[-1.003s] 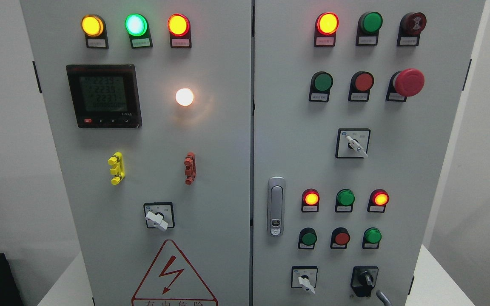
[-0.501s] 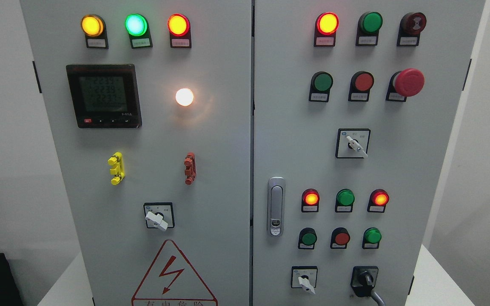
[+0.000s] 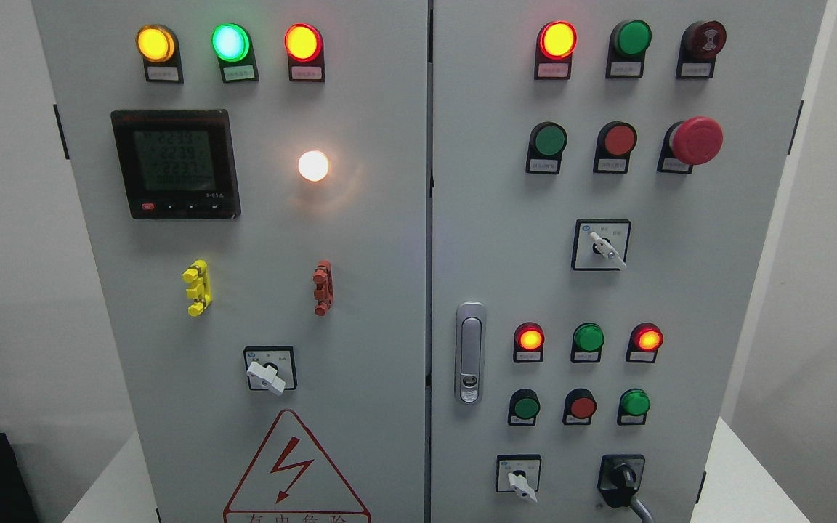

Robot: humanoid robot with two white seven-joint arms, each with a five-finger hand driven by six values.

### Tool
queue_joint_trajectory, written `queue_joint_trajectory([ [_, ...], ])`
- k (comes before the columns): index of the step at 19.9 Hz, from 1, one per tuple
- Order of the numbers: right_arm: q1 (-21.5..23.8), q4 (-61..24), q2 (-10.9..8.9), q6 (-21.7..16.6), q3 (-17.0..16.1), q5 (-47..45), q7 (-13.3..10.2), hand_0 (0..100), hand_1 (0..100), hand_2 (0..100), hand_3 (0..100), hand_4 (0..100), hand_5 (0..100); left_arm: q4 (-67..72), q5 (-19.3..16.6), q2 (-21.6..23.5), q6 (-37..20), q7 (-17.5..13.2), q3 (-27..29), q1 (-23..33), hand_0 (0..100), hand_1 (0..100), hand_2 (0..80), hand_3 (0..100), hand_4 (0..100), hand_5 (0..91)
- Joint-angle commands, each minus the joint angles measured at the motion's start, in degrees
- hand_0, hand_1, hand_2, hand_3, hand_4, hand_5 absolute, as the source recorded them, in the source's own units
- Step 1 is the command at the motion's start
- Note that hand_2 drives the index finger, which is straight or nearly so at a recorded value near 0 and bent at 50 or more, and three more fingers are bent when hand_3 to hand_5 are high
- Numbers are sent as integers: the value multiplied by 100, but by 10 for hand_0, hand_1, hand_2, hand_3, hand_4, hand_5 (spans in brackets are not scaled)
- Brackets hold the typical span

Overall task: Trip black knob to open circuit
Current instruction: 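Grip the black knob with the right hand and twist it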

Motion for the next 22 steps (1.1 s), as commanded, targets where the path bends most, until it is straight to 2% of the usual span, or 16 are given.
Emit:
queue_joint_trajectory([
  [1, -7, -6, 3, -10, 95, -17, 23, 0, 0, 0, 1000, 1000, 1000, 0, -132, 0, -4, -5, 0, 0, 120, 389, 0, 0, 0, 0],
  [22, -60, -33, 11, -27, 226, -17, 14, 0, 0, 0, 1000, 1000, 1000, 0, -132, 0, 4, -5, 0, 0, 120, 389, 0, 0, 0, 0],
])
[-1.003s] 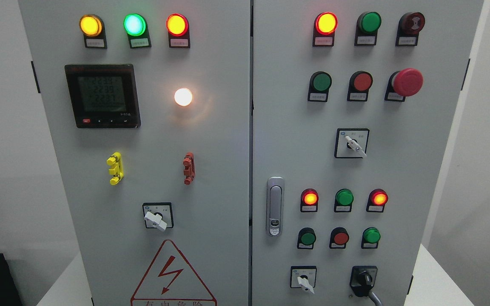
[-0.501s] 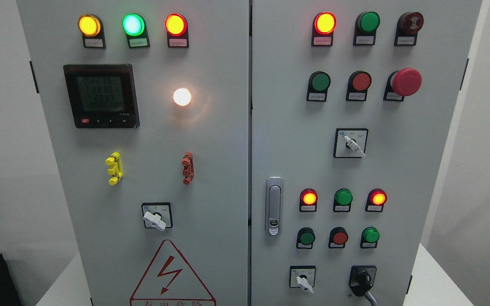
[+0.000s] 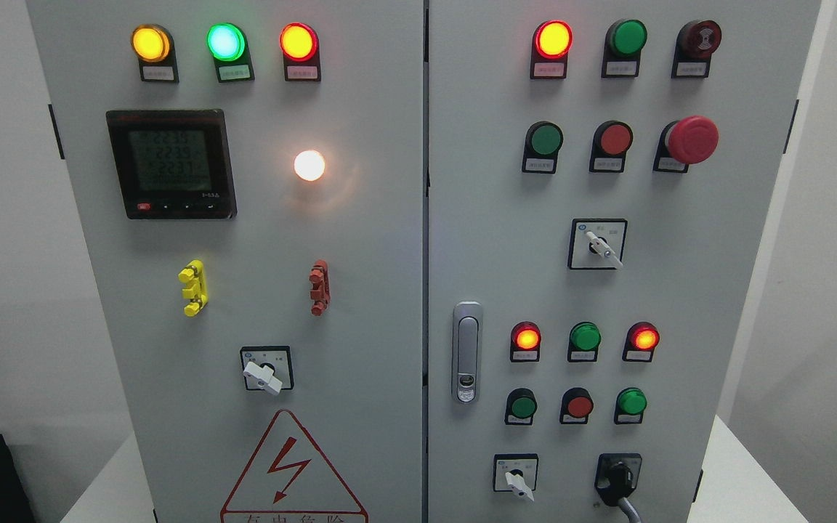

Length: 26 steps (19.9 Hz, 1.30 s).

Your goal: Trip black knob to open circuit

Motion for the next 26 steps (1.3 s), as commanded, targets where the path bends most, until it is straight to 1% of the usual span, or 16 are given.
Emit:
queue_joint_trajectory([
  [1, -31, -21, 4, -30, 74, -26, 6, 0, 0, 0, 1000, 1000, 1000, 0, -132, 0, -5, -5, 0, 0, 120, 389, 0, 0, 0, 0],
  [26, -31, -30, 4, -48, 74, -26, -2, 0, 0, 0, 1000, 1000, 1000, 0, -132, 0, 4, -5, 0, 0, 120, 389, 0, 0, 0, 0],
])
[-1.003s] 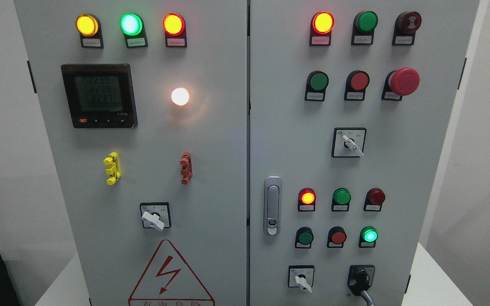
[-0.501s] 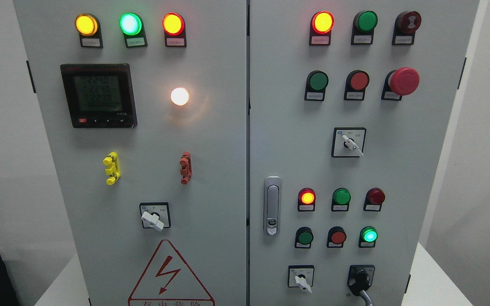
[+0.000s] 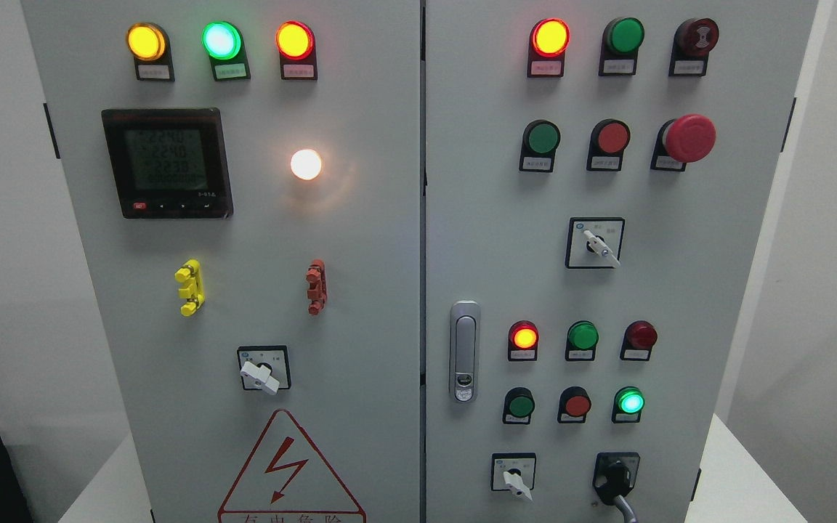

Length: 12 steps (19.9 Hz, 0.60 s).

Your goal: Trip black knob to open circuit

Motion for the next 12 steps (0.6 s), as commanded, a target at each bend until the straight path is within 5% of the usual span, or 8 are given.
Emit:
queue_joint_trajectory([
  [1, 10, 3, 1, -7, 10, -26, -2, 0, 0, 0, 1000, 1000, 1000, 0, -132, 0, -7, -5, 0, 0, 120, 389, 0, 0, 0, 0],
  [12, 28, 30, -17, -7, -43, -35, -2, 0, 0, 0, 1000, 1000, 1000, 0, -132, 0, 2, -5, 0, 0, 120, 389, 0, 0, 0, 0],
])
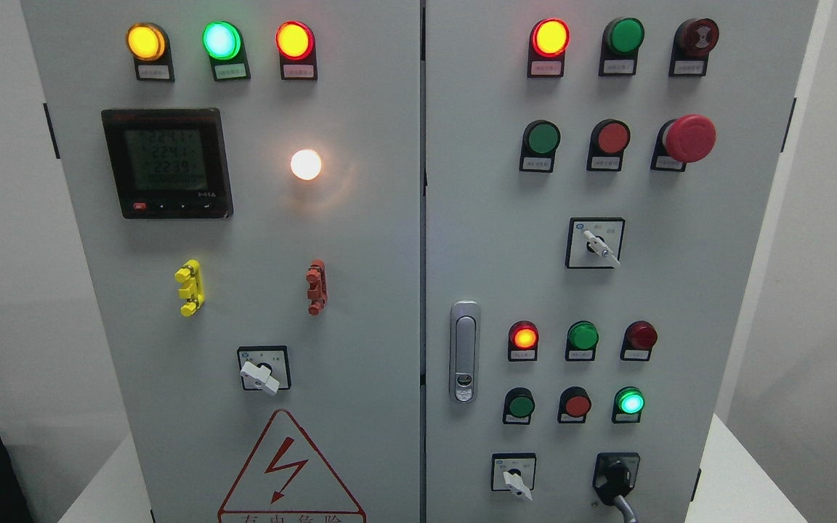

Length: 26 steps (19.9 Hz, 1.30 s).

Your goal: Trip black knob to open circuit

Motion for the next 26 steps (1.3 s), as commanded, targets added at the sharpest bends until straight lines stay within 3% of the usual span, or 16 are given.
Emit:
queue_joint_trajectory([
  [1, 17, 21, -26, -10, -46, -35, -2, 0, 0, 0, 1000, 1000, 1000, 0, -132, 0, -19, -5, 0, 0, 120, 389, 0, 0, 0, 0],
  [26, -1, 188, -88, -27, -195, -70, -2, 0, 0, 0, 1000, 1000, 1000, 0, -132, 0, -19, -5, 0, 0, 120, 389, 0, 0, 0, 0],
])
